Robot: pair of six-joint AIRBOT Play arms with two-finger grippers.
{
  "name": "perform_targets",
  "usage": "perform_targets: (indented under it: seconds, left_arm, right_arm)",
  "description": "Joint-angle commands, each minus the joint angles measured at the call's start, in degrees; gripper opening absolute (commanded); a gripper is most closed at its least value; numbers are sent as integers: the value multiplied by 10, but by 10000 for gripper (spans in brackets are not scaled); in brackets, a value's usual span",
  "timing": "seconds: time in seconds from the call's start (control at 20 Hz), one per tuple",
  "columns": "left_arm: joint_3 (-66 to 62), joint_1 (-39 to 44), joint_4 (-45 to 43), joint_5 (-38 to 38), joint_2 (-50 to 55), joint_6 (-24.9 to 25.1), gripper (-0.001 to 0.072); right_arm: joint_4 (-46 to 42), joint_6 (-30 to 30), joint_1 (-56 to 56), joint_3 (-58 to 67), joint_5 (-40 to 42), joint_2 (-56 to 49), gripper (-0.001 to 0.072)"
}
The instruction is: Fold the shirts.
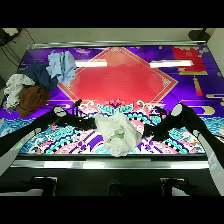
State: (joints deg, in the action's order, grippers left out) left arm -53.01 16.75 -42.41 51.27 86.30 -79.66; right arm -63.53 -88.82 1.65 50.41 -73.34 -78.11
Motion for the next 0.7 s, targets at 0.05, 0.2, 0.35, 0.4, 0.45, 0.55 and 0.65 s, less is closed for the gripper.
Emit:
perform_targets:
  seconds: [0.05, 0.2, 0.35, 0.4, 0.45, 0.55, 0.65]
  left_arm:
    - [0, 1, 2, 5, -6, 2, 33]
    - [0, 1, 2, 5, -8, 2, 32]
    - [-4, 0, -2, -9, -36, 16, 30]
    - [-16, -2, -24, -10, -61, 17, 30]
    - [-36, -5, -57, -10, -94, 17, 29]
    - [-91, -20, -137, -5, -172, -22, 29]
    - [-156, -52, -231, -3, -257, -97, 29]
  right_arm:
    - [87, 5, 0, -11, 45, -56, 526]
    - [110, 6, 0, -11, 42, -76, 223]
    - [118, 59, 0, 2, 33, -65, 38]
    - [98, 66, -1, 20, 33, -47, 37]
    - [67, 66, -1, 49, 37, -21, 37]
    - [-2, 61, -1, 129, 50, 43, 37]
    - [-119, 10, -1, 231, 68, 117, 38]
